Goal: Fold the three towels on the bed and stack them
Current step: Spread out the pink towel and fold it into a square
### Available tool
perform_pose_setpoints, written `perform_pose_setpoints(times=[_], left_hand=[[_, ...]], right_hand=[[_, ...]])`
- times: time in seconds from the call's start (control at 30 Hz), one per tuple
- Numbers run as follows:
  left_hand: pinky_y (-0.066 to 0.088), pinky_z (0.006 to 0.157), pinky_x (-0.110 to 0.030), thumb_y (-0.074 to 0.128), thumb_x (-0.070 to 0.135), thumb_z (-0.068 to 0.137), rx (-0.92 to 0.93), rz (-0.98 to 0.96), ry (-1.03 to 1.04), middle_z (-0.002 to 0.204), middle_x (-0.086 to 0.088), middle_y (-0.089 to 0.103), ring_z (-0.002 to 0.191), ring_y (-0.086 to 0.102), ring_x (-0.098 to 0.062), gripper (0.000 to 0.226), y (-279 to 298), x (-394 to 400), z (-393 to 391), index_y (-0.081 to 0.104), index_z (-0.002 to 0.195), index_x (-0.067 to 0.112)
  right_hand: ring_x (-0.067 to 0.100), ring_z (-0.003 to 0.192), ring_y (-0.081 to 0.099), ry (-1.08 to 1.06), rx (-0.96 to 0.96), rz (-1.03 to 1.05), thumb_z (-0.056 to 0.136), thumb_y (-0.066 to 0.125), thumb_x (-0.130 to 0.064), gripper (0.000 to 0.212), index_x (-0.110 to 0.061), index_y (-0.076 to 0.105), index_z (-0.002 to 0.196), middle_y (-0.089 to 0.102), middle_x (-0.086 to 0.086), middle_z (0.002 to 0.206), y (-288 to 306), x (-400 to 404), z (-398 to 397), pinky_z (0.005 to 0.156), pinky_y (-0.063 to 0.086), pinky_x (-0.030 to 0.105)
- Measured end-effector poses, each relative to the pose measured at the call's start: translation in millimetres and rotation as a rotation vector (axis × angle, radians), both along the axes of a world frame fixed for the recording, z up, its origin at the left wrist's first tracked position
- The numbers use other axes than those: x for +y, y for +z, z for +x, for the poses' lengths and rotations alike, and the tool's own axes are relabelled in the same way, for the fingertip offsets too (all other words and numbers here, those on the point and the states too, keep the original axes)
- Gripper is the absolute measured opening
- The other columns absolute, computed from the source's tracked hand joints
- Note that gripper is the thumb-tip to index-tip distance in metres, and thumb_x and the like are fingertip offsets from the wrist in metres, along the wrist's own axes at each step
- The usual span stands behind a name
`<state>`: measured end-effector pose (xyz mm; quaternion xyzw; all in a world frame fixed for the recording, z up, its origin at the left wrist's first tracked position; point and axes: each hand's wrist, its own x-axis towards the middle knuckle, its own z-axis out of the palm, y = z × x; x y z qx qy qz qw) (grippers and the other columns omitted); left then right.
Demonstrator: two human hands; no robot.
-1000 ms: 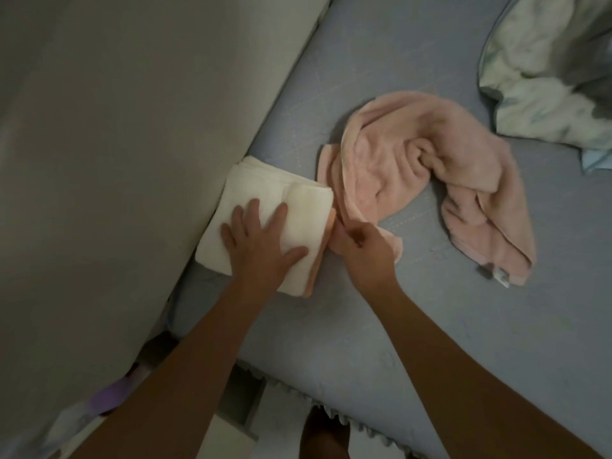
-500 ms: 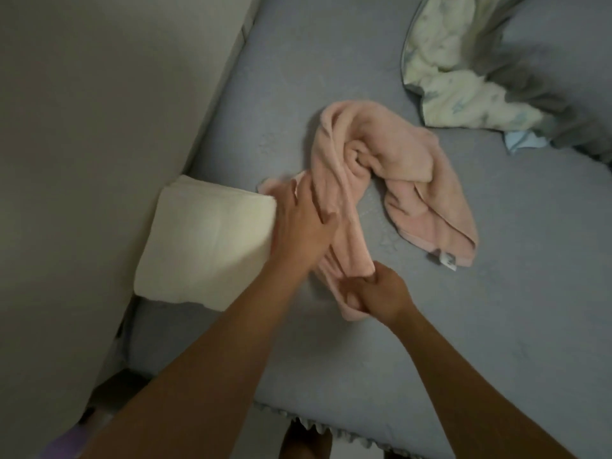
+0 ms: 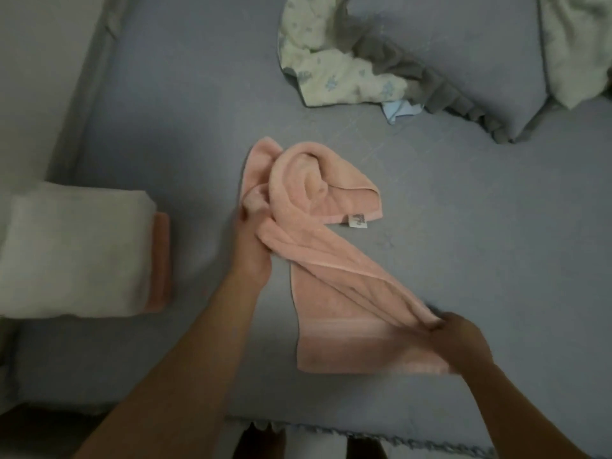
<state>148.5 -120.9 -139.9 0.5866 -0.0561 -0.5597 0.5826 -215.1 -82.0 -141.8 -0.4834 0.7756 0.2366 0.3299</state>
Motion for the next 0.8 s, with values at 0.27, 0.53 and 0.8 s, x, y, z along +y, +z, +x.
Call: perform_pose_setpoints(times=[0.27,0.53,0.8], left_hand=[[0.046,0.087,-0.017,0.049,0.006,0.067,-0.689,-0.184,-0.364,0.114,0.008,0.061,0.102,0.061,-0.011,0.066,87.7,-73.5,-113.0,0.051,0.130,0.027],[0.040,0.084,-0.003,0.056,0.007,0.084,-0.729,-0.294,-0.995,0.119,0.000,0.067,0.098,0.059,0.004,0.041,92.3,-49.7,-291.9,0.067,0.120,0.023],[0.038,0.109,-0.041,0.070,0.017,0.083,-1.021,0.273,-0.767,0.140,-0.019,0.050,0.129,0.048,-0.033,0.056,28.3,-90.2,-227.1,0.050,0.135,0.009]], right_hand=[[0.030,0.112,0.063,-0.046,-0.186,0.145,0.090,0.052,-0.031,0.047,-0.031,0.053,0.137,0.067,0.010,0.125,-7.3,25.8,-67.9,0.080,0.050,0.030],[0.026,0.090,0.066,-0.390,-0.372,-0.088,0.090,0.060,-0.016,0.009,-0.013,0.069,0.089,0.072,0.016,0.105,21.9,-5.1,-162.5,0.082,0.050,0.038],[0.025,0.095,0.059,-0.694,-0.577,-0.570,0.077,0.074,-0.030,0.042,-0.017,0.048,0.107,0.057,0.002,0.100,0.1,-136.8,-151.4,0.082,0.049,0.037]])
